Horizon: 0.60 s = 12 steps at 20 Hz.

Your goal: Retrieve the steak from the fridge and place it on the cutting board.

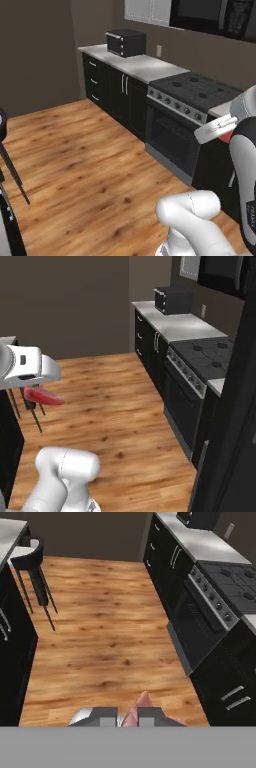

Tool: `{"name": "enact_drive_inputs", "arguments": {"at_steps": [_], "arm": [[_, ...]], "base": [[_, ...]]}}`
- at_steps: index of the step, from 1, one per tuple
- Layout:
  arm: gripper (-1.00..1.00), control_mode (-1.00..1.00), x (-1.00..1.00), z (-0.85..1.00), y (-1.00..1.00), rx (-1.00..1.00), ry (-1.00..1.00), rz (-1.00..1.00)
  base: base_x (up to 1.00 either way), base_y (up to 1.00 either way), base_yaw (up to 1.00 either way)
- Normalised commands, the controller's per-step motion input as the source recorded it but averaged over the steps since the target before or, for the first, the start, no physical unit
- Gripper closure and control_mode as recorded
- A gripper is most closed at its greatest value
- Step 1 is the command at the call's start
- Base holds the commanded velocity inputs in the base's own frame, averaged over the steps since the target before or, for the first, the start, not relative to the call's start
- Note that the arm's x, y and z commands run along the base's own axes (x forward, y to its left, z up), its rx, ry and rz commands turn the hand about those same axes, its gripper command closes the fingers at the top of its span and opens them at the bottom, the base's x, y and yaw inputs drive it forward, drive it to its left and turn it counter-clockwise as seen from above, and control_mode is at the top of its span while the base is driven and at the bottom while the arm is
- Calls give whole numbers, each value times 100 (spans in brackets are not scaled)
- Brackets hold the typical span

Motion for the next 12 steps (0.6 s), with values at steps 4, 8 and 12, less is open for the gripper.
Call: {"name": "enact_drive_inputs", "arguments": {"at_steps": [4, 8, 12], "arm": [[100, 100, 0, 0, 0, 0, 0, 0], [100, 100, 0, 0, 0, 0, 0, 0], [100, 100, 0, 0, 0, 0, 0, 0]], "base": [[78, 40, -16], [53, 54, -44], [42, 21, -67]]}}
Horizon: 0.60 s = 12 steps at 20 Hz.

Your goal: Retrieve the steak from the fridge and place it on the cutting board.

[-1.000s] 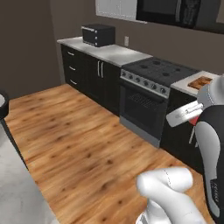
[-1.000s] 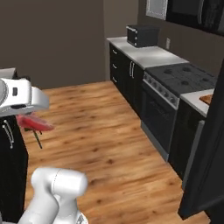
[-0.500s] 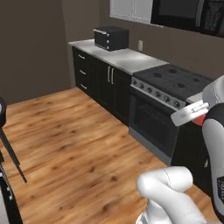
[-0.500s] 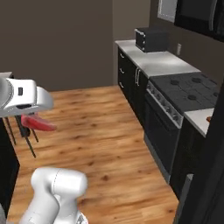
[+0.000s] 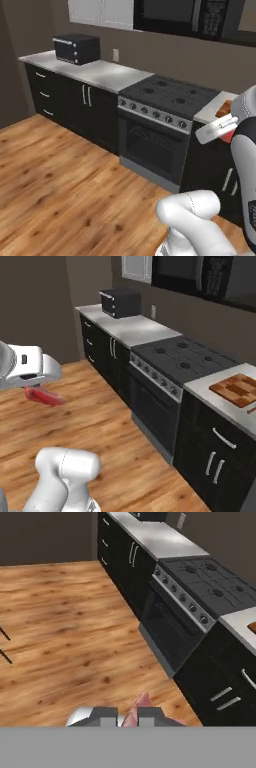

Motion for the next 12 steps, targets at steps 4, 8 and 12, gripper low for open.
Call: {"name": "enact_drive_inputs", "arguments": {"at_steps": [4, 8, 12], "arm": [[100, 100, 0, 0, 0, 0, 0, 0], [100, 100, 0, 0, 0, 0, 0, 0], [100, 100, 0, 0, 0, 0, 0, 0]], "base": [[24, 3, -80], [26, 22, -80], [57, 40, -67]]}}
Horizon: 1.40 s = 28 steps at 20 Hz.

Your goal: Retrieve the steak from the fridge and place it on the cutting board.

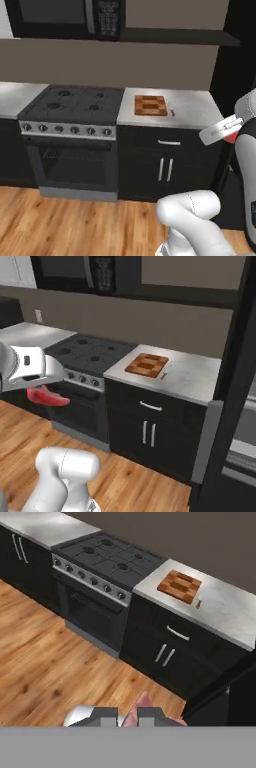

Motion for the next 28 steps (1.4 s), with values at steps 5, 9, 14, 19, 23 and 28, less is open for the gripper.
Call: {"name": "enact_drive_inputs", "arguments": {"at_steps": [5, 9, 14, 19, 23, 28], "arm": [[100, 100, 0, 0, 0, 0, 0, 0], [100, 100, 0, 0, 0, 0, 0, 0], [100, 100, 0, 0, 0, 0, 0, 0], [100, 100, 0, 0, 0, 0, 0, 0], [100, 100, 0, 0, 0, 0, 0, 0], [100, 100, 0, 0, 0, 0, 0, 0]], "base": [[64, 63, -63], [86, 71, -52], [78, 65, -40], [51, 35, -20], [42, -38, 8], [39, -74, 25]]}}
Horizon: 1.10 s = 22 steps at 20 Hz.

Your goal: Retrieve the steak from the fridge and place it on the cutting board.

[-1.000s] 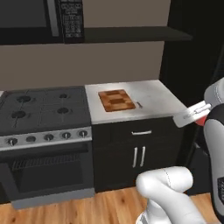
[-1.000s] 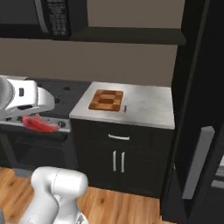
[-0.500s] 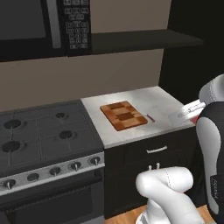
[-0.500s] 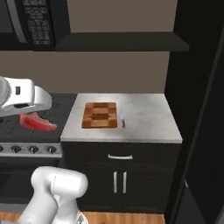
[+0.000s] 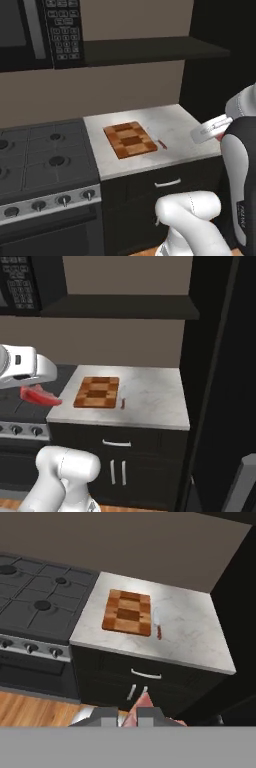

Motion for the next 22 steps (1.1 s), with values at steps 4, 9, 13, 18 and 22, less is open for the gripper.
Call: {"name": "enact_drive_inputs", "arguments": {"at_steps": [4, 9, 13, 18, 22], "arm": [[100, 100, 0, 0, 0, 0, 0, 0], [100, 100, 0, 0, 0, 0, 0, 0], [100, 100, 0, 0, 0, 0, 0, 0], [100, 100, 0, 0, 0, 0, 0, 0], [100, 100, 0, 0, 0, 0, 0, 0]], "base": [[39, -71, 28], [40, -22, 18], [24, 11, 18], [0, 38, 11], [6, 55, 5]]}}
